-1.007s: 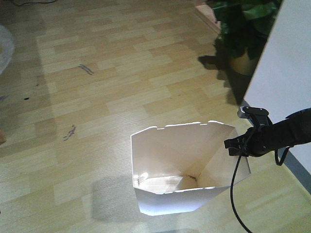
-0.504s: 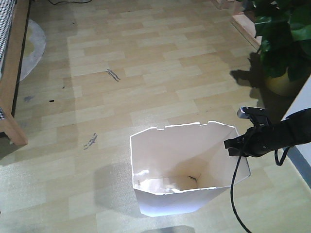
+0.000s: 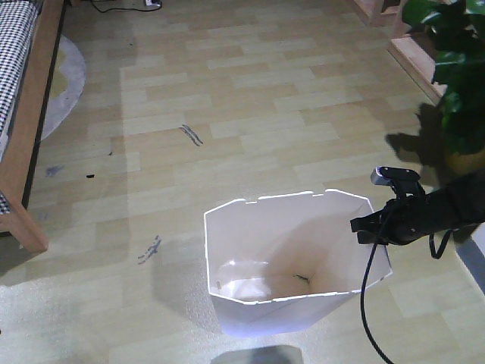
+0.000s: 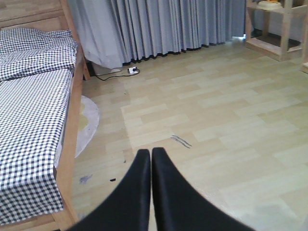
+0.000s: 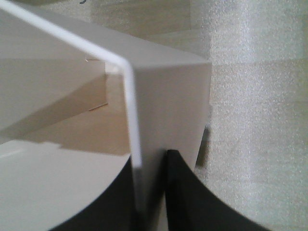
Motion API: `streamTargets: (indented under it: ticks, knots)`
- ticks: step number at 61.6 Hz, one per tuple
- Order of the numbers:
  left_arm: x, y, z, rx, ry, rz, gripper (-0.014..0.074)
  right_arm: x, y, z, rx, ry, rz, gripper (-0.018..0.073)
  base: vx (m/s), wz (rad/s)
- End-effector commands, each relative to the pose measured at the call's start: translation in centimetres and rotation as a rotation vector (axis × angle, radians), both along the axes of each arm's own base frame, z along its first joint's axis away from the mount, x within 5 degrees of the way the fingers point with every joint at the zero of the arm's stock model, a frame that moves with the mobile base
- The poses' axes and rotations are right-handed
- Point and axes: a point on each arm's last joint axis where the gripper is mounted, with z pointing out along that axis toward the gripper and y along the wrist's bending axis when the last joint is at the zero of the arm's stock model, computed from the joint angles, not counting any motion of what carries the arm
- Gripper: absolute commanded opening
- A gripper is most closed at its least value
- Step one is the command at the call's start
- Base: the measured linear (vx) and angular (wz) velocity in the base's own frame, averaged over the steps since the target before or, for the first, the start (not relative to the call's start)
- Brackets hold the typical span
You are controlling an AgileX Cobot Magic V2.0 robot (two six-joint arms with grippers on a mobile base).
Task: Move trash bin to bedside with robot
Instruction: 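Hold the bin with the right gripper while the base turns toward the bed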
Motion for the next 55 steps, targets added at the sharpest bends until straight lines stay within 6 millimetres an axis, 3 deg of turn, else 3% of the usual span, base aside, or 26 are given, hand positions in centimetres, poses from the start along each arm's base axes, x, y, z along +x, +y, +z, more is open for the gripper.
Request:
streamTargets:
  ticks: [1,55]
  knots:
    - [0.12,-0.13,-0.27,-0.008,-0.054,-0.016,-0.0006,0.82,0.97,3.04,0.152,-0.052,-0.025,-0.0004,0.35,0.16]
    - [0.12,-0.13,-0.27,-0.008,-0.054,-0.016,-0.0006,0.81,0.98,3.05,0.153,-0.051,-0.024,-0.0004,0.34,0.17]
